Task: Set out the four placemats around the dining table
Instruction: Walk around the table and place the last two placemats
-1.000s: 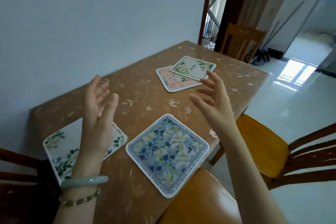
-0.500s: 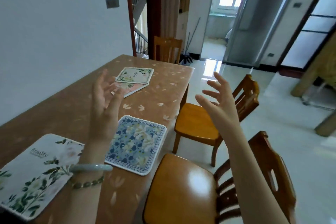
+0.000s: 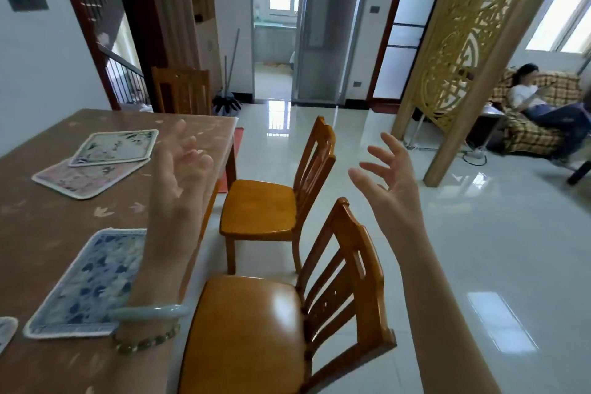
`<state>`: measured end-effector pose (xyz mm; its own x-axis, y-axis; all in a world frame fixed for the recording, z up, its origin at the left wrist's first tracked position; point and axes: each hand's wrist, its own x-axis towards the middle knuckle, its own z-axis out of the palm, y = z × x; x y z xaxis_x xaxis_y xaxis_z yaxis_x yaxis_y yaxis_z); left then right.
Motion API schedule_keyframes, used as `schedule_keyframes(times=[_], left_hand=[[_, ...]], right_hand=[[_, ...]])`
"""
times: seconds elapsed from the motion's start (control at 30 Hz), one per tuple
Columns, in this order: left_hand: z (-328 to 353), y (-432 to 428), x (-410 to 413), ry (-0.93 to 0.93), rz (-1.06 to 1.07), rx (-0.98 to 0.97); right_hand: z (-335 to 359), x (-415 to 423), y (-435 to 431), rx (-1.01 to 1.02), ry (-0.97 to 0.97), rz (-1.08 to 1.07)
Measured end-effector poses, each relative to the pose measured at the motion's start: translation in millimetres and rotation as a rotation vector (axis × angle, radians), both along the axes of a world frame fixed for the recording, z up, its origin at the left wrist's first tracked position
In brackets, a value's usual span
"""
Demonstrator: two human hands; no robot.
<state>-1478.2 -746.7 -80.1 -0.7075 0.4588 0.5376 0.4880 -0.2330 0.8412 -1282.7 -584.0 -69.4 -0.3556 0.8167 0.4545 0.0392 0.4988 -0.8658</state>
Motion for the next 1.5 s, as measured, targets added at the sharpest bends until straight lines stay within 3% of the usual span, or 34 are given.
schedule_keyframes(times=[0.47,0.7,1.03,1.5], left_hand=[[-32,212,143,-0.118,0.016,-0.05],[-27,291,177,-0.113,0.08,-0.069],[-35,425,156,-0.095,0.139,-0.098],[-28,670,28,-0.107,0.147,-0.096]], right_hand=[[-13,161,206,-0.049,-0.023,0.006],[-15,193,297,-0.072,-0.027,0.059],[-37,149,437,-0.087,-0.007,0.124],[-25,14,689,-0.089,0.01,0.144]])
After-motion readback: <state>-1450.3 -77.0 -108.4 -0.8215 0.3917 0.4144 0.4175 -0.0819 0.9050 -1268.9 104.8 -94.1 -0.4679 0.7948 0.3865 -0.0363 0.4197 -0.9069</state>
